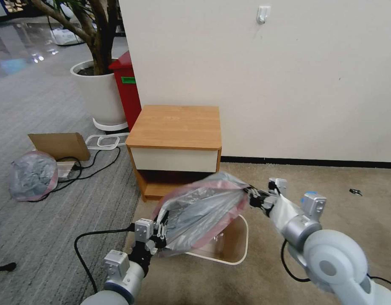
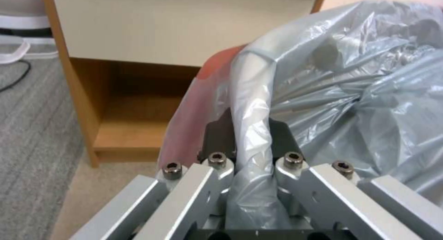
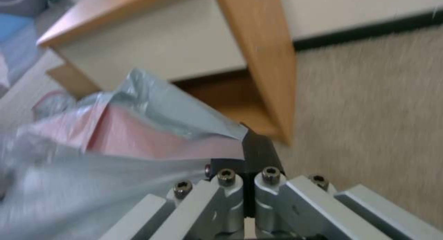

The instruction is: Pick up the garbage bag from the table and place it over the trash can.

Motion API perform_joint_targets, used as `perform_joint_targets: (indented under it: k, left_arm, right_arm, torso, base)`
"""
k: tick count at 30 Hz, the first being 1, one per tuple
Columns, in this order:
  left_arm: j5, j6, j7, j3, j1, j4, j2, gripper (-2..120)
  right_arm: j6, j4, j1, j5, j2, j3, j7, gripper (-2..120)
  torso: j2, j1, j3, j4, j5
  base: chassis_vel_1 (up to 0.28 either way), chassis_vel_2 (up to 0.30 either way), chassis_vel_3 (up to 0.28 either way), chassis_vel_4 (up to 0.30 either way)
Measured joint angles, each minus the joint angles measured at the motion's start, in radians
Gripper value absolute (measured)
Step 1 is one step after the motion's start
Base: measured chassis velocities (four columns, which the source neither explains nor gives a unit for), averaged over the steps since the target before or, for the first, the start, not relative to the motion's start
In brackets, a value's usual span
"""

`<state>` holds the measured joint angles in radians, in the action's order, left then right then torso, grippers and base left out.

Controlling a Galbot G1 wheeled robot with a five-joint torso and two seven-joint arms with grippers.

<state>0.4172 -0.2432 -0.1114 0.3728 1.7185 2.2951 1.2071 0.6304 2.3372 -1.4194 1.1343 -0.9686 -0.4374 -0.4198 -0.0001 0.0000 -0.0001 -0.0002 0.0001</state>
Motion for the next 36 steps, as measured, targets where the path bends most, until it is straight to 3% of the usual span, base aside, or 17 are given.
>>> perform_joint_targets:
  k: [2, 4, 7, 11, 16, 18, 29, 32, 36]
  left_arm:
    - [0.079, -0.020, -0.002, 0.018, -0.015, 0.004, 0.000, 6]
    - [0.102, -0.028, -0.002, 0.024, -0.019, 0.007, 0.000, 6]
    - [0.202, -0.054, -0.014, 0.045, -0.035, 0.014, 0.002, 6]
    - [0.238, -0.067, -0.018, 0.055, -0.045, 0.011, 0.004, 6]
    - [0.208, -0.070, 0.014, 0.056, -0.050, -0.005, 0.002, 6]
    - [0.199, -0.070, 0.017, 0.054, -0.051, -0.010, 0.001, 6]
    - [0.141, -0.068, 0.005, 0.058, -0.067, -0.073, 0.003, 6]
    - [0.141, -0.066, -0.011, 0.057, -0.079, -0.085, 0.004, 6]
    - [0.149, -0.060, -0.052, 0.058, -0.101, -0.105, 0.000, 6]
  right_arm:
    - [0.028, 0.034, -0.007, 0.145, 0.028, -0.014, -0.076, 0]
    - [0.036, 0.041, -0.004, 0.186, 0.034, -0.018, -0.100, 0]
    - [0.052, 0.072, 0.015, 0.409, 0.061, -0.036, -0.230, 0]
    - [0.035, 0.099, 0.016, 0.507, 0.067, -0.047, -0.281, 0]
    - [0.006, 0.101, 0.029, 0.477, 0.048, -0.043, -0.252, 0]
    - [0.001, 0.104, 0.030, 0.444, 0.045, -0.043, -0.233, 6]
    - [-0.036, 0.166, -0.001, 0.420, 0.052, -0.063, -0.265, 47]
    - [-0.036, 0.166, -0.008, 0.422, 0.049, -0.054, -0.245, 54]
    - [-0.028, 0.166, -0.020, 0.421, 0.027, -0.024, -0.126, 75]
  torso:
    - [0.000, 0.000, 0.000, 0.0000, -0.0001]
    - [0.000, 0.000, 0.000, 0.0001, -0.0002]
    - [0.000, 0.000, 0.000, 0.0002, -0.0001]
    - [0.000, 0.000, 0.000, 0.0002, -0.0001]
    - [0.000, 0.000, 0.000, 0.0002, 0.0000]
    - [0.000, 0.000, 0.000, 0.0002, 0.0000]
    - [0.000, 0.000, 0.000, 0.0002, -0.0002]
    - [0.000, 0.000, 0.000, 0.0002, -0.0001]
    - [0.000, 0.000, 0.000, 0.0002, -0.0002]
  base:
    - [0.000, 0.000, 0.000, 0.000]
    - [0.000, 0.000, 0.000, 0.000]
    - [0.000, 0.000, 0.000, 0.000]
    - [0.000, 0.000, 0.000, 0.000]
    - [0.000, 0.000, 0.000, 0.000]
    - [0.000, 0.000, 0.000, 0.000]
    - [0.000, 0.000, 0.000, 0.000]
    - [0.000, 0.000, 0.000, 0.000]
    - [0.000, 0.000, 0.000, 0.000]
